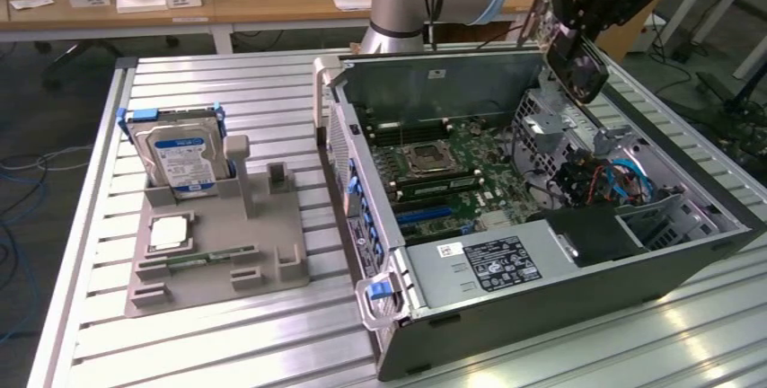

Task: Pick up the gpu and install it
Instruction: 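Pick up the gpu and move the gpu toward the slot, then insert the gpu into the slot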

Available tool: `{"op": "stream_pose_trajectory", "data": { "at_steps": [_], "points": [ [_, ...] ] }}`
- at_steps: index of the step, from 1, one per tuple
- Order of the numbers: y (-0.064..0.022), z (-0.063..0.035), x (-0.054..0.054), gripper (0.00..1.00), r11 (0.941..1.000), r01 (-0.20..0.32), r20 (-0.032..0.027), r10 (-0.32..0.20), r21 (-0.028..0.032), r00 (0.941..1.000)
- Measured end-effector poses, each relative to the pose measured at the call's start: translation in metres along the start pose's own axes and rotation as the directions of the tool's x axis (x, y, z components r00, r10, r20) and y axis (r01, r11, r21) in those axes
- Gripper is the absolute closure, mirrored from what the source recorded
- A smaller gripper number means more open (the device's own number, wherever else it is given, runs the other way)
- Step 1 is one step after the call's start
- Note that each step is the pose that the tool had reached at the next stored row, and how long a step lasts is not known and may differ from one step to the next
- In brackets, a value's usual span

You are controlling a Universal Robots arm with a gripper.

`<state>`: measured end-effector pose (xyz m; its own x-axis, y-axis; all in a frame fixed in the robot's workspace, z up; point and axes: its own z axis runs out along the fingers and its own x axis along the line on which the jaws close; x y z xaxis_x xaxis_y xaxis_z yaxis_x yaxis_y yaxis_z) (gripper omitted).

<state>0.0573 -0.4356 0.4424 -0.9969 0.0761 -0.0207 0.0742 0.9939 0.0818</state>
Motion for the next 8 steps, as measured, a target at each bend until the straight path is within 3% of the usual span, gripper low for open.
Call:
{"op": "stream_pose_trajectory", "data": {
  "at_steps": [8],
  "points": [
    [-0.0005, 0.0014, -0.0001, 0.73, 1.0000, 0.000, 0.0000, 0.000, 0.0000, 1.0000]
  ]
}}
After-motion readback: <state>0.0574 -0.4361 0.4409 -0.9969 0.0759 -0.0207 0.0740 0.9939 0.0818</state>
